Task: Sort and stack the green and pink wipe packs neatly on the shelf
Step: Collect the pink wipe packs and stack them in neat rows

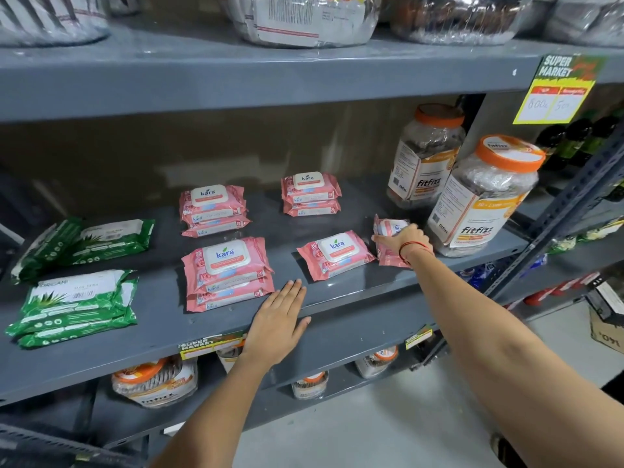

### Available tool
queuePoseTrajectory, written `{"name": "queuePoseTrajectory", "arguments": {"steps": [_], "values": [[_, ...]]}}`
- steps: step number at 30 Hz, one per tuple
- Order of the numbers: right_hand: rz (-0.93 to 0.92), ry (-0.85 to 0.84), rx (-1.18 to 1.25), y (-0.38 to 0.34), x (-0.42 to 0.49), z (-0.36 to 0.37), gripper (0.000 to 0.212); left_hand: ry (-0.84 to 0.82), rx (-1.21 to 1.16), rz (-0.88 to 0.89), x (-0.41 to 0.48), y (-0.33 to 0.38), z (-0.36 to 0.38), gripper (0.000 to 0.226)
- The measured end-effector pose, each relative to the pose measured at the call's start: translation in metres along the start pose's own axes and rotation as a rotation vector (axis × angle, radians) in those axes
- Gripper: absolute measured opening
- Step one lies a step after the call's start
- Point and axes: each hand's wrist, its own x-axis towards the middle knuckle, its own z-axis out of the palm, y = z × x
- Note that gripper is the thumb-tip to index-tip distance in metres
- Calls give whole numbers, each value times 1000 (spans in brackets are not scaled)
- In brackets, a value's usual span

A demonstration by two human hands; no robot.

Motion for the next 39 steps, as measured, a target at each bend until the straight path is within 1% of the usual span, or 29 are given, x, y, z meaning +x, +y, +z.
{"name": "queuePoseTrajectory", "arguments": {"steps": [2, 4, 8, 11, 13, 17, 20, 23, 25, 28, 31, 34, 37, 39], "values": [[-11, 20, 28, -1, 3, 3, 88, 3, 8, -2, 0, 0, -1, 61], [-21, 26, 47, -3, 4, 1, 80, 2, 14, -2, 0, 0, -1, 62], [-96, 10, 86, -16, 2, -13, 79, 3, 25, -1, -1, 0, -2, 63], [-197, 0, 97, -33, -11, -18, 68, 3, 30, 0, -1, 1, -3, 63], [-255, -14, 89, -46, -24, -16, 64, 5, 25, 0, -1, 1, -3, 63], [-356, -37, 60, -61, -53, 2, 64, 9, 12, -1, -2, 2, -5, 62], [-392, -55, -35, -62, -66, 16, 70, 9, 13, 0, -2, 2, -6, 62], [-377, -91, -169, -66, -67, 9, 87, 4, 11, -2, -2, 2, -6, 62], [-385, -74, -250, -73, -66, -1, 96, 1, 7, -4, -2, 2, -5, 62], [-436, -43, -312, -82, -66, -8, 86, 3, 4, -5, -2, 2, -5, 63], [-453, -64, -478, -89, -71, -6, 80, 5, 1, -7, -1, 2, -5, 63], [-493, -91, -550, -94, -73, -8, 69, -3, 11, -10, -1, 3, -5, 63], [-582, -165, -605, -98, -71, -15, 61, -8, 9, -12, -1, 2, -4, 63], [-629, -245, -634, -100, -69, -19, 63, -10, 8, -11, -1, 2, -4, 64]]}}
